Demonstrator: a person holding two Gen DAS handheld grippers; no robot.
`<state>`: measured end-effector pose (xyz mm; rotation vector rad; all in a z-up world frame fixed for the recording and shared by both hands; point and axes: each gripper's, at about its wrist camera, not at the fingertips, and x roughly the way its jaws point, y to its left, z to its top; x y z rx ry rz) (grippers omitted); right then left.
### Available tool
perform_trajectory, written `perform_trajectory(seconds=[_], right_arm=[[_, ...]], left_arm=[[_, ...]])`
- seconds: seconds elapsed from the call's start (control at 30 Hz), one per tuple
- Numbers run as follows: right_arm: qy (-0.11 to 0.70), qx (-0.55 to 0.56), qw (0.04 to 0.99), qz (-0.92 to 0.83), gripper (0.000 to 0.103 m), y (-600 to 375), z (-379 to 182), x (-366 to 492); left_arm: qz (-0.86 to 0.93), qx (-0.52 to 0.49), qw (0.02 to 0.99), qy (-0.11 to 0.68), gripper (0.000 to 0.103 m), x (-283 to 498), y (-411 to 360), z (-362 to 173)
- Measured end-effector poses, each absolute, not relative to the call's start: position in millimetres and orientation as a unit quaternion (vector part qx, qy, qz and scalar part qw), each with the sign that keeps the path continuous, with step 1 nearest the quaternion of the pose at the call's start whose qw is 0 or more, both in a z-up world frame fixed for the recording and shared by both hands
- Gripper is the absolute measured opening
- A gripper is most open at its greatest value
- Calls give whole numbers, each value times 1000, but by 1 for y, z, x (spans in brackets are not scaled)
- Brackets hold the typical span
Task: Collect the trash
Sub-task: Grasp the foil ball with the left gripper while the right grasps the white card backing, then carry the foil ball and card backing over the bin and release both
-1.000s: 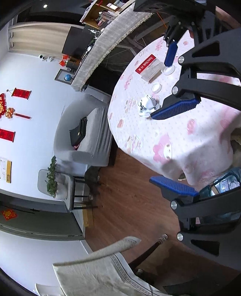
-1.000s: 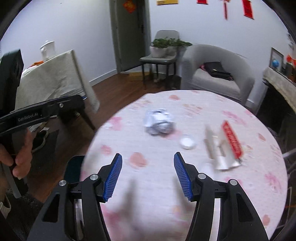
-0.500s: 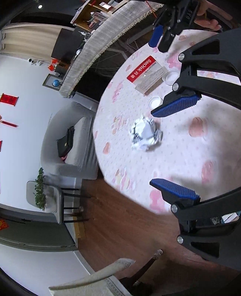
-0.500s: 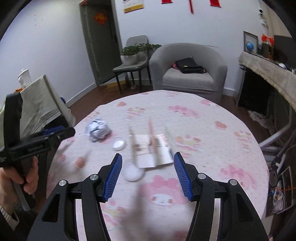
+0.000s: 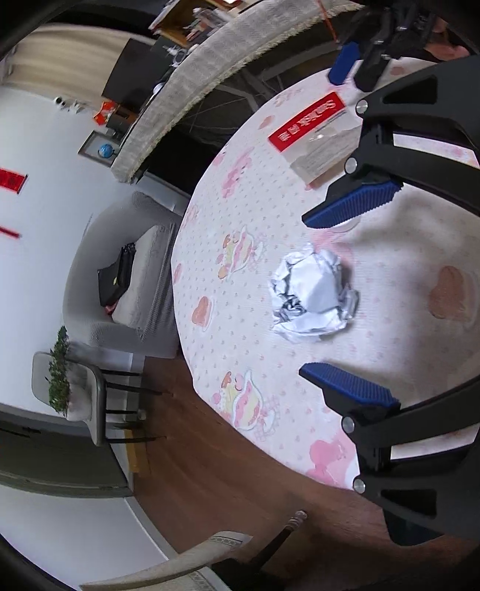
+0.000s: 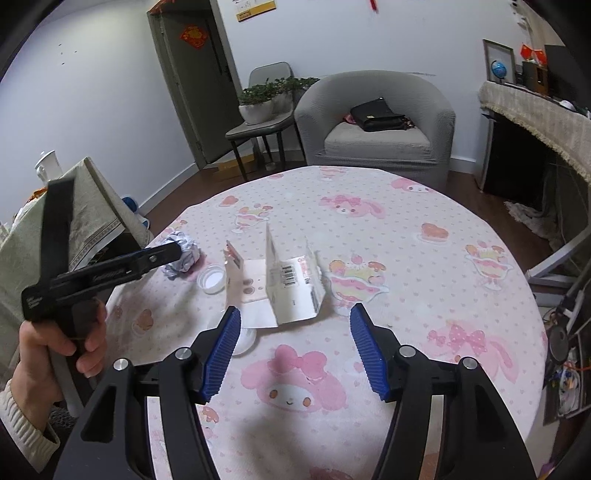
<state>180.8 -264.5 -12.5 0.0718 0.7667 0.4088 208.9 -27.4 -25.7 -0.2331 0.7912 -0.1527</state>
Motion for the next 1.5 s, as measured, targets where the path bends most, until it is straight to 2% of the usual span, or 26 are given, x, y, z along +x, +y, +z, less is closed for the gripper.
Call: perform_trajectory(seconds=[0.2, 0.3, 0.4, 0.47, 0.8, 1.1, 1.2, 1.27, 1.33, 1.5], right_arm=[[381, 22, 901, 206, 62, -258, -21, 189], [380, 24, 901, 209, 56, -256, -21, 194], [372, 29, 902, 217, 48, -252, -17, 198], [369, 26, 903, 221, 48, -248, -14, 198], [373, 24, 905, 203, 40, -235, -17, 211], [381, 22, 905, 189, 28, -220, -24, 223], [387, 15, 904, 182, 20, -212, -28, 229], [389, 12, 904, 179, 6, -208, -31, 231], [389, 5, 905, 172, 3, -205, -31, 233], [377, -14, 913, 156, 2, -198, -21, 232]], left_arm=[[-68, -129, 907, 395, 78, 221, -24, -29], [-70, -126, 906, 397, 75, 225, -26, -29], [-88, -123, 904, 401, 55, 226, -30, -29], [-89, -117, 905, 399, 53, 225, -32, -28], [-102, -136, 902, 396, 51, 220, -24, -28], [-129, -113, 907, 385, 52, 203, -21, -16], [-136, -100, 909, 382, 52, 198, -20, -14], [-137, -91, 910, 380, 52, 195, -17, -12], [-139, -92, 909, 381, 52, 193, -11, -12], [-131, -89, 912, 378, 52, 187, 6, -8]])
